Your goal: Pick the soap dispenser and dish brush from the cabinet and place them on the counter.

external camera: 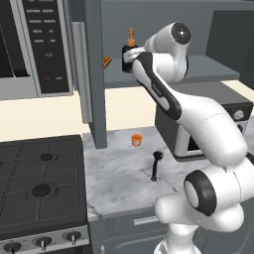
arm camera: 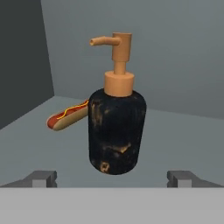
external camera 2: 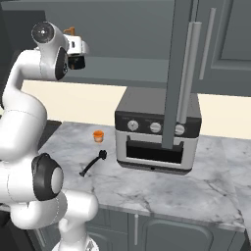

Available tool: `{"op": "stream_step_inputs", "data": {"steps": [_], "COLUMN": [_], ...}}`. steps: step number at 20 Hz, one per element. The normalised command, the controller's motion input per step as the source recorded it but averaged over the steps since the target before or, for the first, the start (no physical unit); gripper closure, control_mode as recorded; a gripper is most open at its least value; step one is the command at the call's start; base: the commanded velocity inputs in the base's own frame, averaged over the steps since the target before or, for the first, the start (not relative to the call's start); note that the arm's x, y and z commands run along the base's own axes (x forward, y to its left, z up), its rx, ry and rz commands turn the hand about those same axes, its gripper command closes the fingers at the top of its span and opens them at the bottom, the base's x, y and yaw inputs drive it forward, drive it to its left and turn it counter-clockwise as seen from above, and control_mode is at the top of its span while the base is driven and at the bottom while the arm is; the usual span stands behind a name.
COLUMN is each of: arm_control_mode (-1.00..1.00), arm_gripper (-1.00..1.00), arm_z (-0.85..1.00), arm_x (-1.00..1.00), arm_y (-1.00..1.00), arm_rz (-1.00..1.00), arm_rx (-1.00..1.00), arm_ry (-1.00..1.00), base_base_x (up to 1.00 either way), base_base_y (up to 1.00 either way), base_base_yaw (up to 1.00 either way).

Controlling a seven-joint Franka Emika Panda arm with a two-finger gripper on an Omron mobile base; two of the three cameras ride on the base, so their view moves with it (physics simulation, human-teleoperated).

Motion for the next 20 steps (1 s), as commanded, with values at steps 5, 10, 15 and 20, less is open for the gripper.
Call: {"op": "stream_step_inputs", "data": {"steps": [5, 10, 15, 20], "arm_control_mode": [-1.0, -1.0, -1.0, -1.0], "arm_gripper": [-1.0, -1.0, -1.0, -1.0], "arm_z": [-0.1, 0.0, 0.01, -0.07], "arm_x": [0.22, 0.24, 0.23, 0.15], "arm_y": [0.04, 0.0, 0.0, 0.05], "arm_rz": [0.01, 0.02, 0.02, 0.0], "arm_rx": [0.0, 0.0, 0.0, 0.0], "arm_ry": [0.01, 0.06, 0.06, 0.02], "base_base_x": [0.0, 0.0, 0.0, 0.0], "base_base_y": [0.0, 0.0, 0.0, 0.0], "base_base_yaw": [0.0, 0.0, 0.0, 0.0]}}
